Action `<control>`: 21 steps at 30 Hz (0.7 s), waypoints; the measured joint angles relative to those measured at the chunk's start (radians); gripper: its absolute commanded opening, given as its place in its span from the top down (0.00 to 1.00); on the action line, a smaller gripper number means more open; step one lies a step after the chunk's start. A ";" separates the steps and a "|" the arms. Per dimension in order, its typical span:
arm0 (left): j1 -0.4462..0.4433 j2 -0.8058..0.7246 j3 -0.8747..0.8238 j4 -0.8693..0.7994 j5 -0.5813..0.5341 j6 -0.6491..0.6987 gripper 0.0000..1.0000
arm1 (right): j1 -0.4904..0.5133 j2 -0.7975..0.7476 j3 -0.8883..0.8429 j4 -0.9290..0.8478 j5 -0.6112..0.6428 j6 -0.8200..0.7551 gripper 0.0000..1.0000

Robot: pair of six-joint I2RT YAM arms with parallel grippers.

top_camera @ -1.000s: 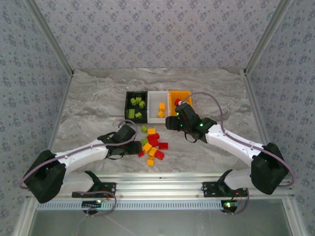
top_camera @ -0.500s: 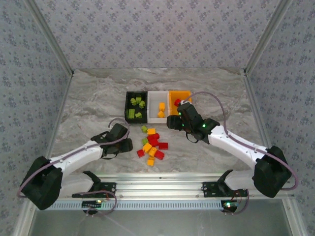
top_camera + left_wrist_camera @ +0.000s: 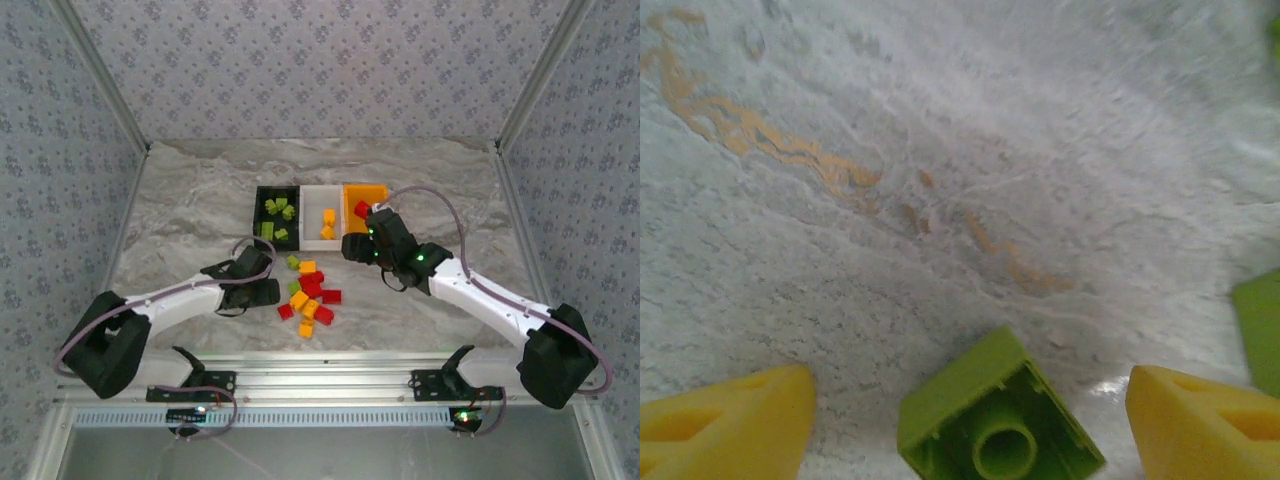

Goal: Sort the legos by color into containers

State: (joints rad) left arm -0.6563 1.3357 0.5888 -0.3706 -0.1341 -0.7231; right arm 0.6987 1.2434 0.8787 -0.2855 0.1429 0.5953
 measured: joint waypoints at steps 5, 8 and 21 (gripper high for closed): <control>0.007 0.009 0.002 -0.012 -0.027 0.006 0.42 | -0.013 -0.024 -0.009 0.000 0.000 0.000 0.31; 0.011 0.009 0.002 -0.021 -0.035 0.008 0.52 | -0.018 -0.027 -0.014 -0.001 0.000 0.000 0.31; 0.015 -0.065 0.006 -0.057 -0.008 0.007 0.68 | -0.039 -0.027 -0.027 0.006 -0.012 0.007 0.31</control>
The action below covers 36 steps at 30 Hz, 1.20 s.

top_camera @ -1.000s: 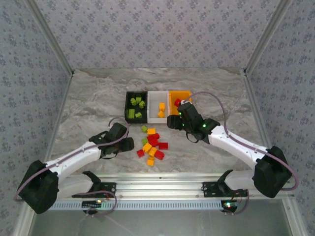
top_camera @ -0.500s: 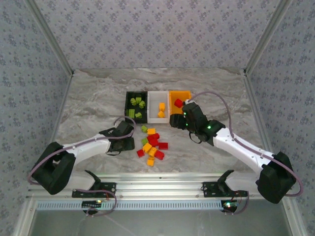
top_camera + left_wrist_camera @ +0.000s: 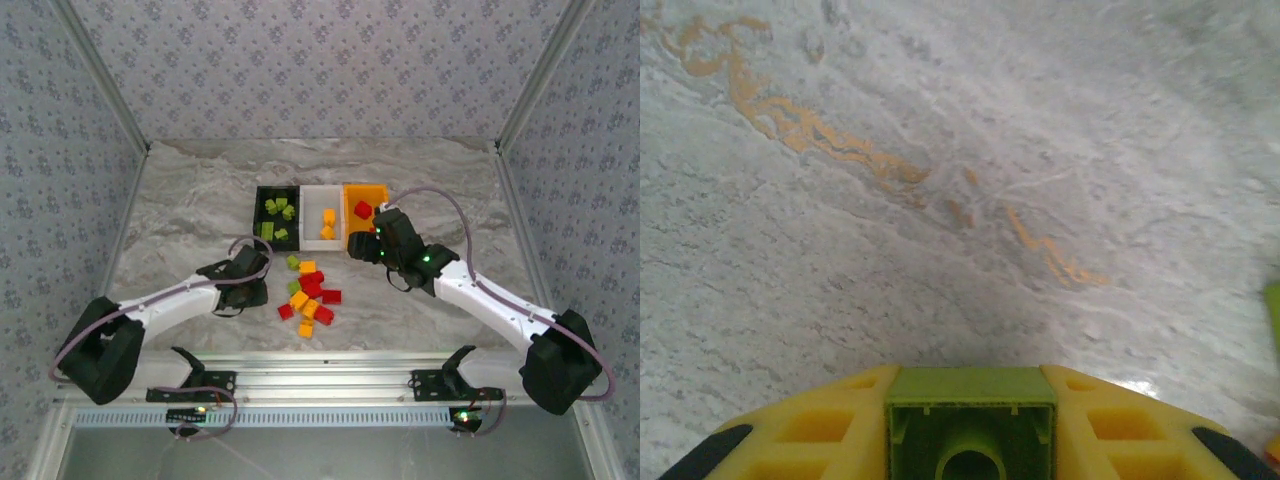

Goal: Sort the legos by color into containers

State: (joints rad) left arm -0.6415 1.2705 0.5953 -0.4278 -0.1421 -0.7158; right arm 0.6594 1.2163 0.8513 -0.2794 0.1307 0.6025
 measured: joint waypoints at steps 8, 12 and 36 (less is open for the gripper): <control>0.026 -0.021 0.225 -0.055 -0.009 0.054 0.67 | -0.005 0.000 0.000 0.011 -0.014 0.004 0.31; 0.073 0.130 0.397 -0.017 -0.028 0.104 0.68 | -0.007 0.000 0.000 0.015 -0.015 0.004 0.31; 0.087 0.418 0.756 0.039 -0.077 0.142 0.01 | -0.032 -0.037 -0.019 0.014 -0.047 0.011 0.25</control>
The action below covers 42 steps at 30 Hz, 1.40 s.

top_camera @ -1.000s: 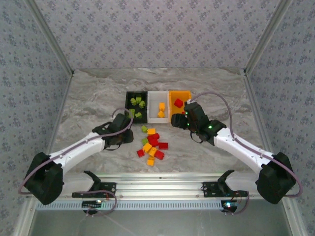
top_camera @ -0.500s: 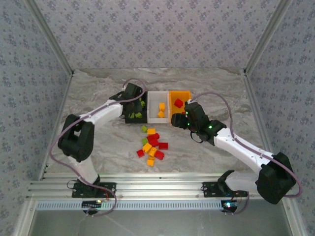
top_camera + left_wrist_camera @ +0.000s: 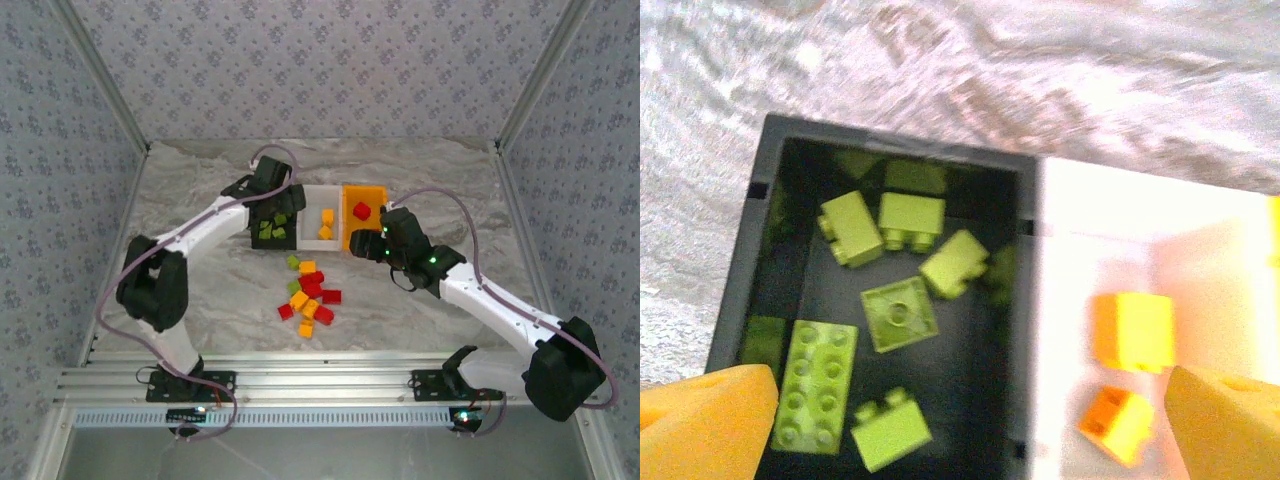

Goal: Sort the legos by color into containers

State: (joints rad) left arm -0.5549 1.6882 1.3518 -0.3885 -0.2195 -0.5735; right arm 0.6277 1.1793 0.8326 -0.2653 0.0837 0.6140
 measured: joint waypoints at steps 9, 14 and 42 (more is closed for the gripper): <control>-0.153 -0.329 -0.200 0.055 0.022 -0.026 0.01 | 0.010 0.004 -0.002 0.000 -0.055 -0.001 0.25; -0.199 -0.496 -0.431 0.071 0.021 -0.066 0.00 | 0.085 0.064 -0.004 -0.009 -0.073 -0.002 0.25; -0.220 -0.826 -0.800 -0.024 -0.036 -0.240 0.01 | 0.455 0.423 0.016 -0.105 -0.072 -0.117 0.38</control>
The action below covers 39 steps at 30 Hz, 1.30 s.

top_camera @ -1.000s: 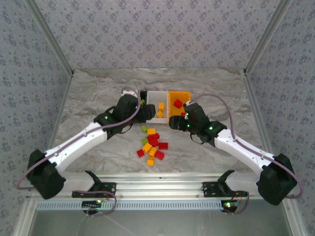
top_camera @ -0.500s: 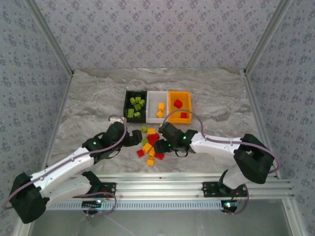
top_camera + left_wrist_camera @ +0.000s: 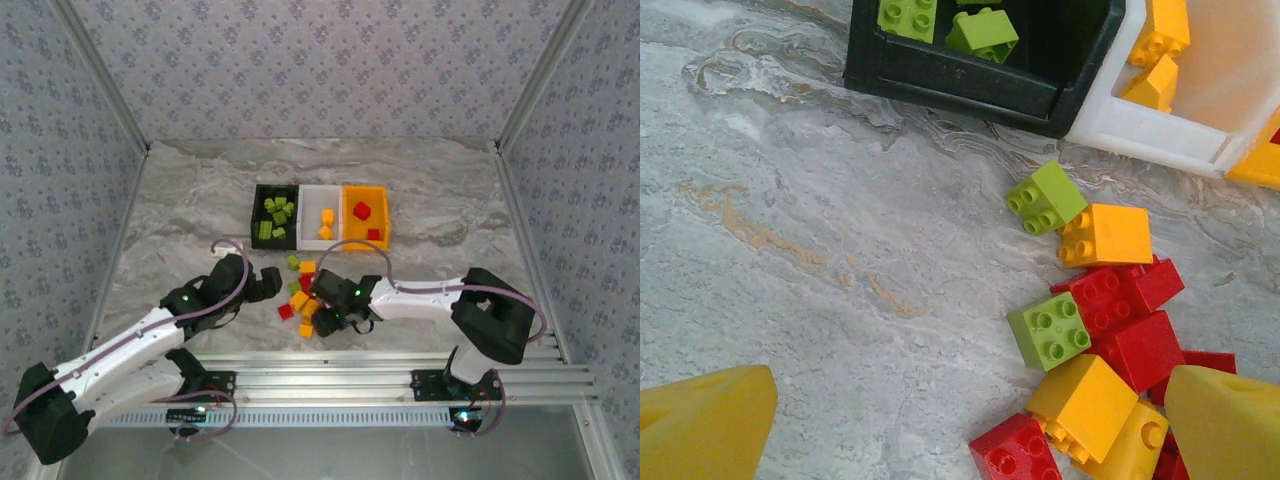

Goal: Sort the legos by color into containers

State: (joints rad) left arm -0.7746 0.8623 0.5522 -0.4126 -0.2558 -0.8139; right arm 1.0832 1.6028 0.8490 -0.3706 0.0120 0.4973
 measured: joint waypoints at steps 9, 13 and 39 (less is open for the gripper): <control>0.000 0.013 0.000 -0.008 0.001 0.000 0.01 | 0.011 0.059 0.063 -0.027 0.056 -0.051 0.47; 0.000 0.017 0.000 -0.011 0.001 0.000 0.00 | 0.014 0.070 0.074 -0.039 0.072 -0.073 0.62; 0.009 0.050 0.000 -0.004 0.024 0.020 0.01 | -0.487 -0.029 0.386 -0.102 0.116 -0.053 0.75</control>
State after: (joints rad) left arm -0.7658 0.9119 0.5526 -0.4168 -0.2317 -0.7937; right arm 0.5964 1.5734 1.2346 -0.4725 0.1276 0.4442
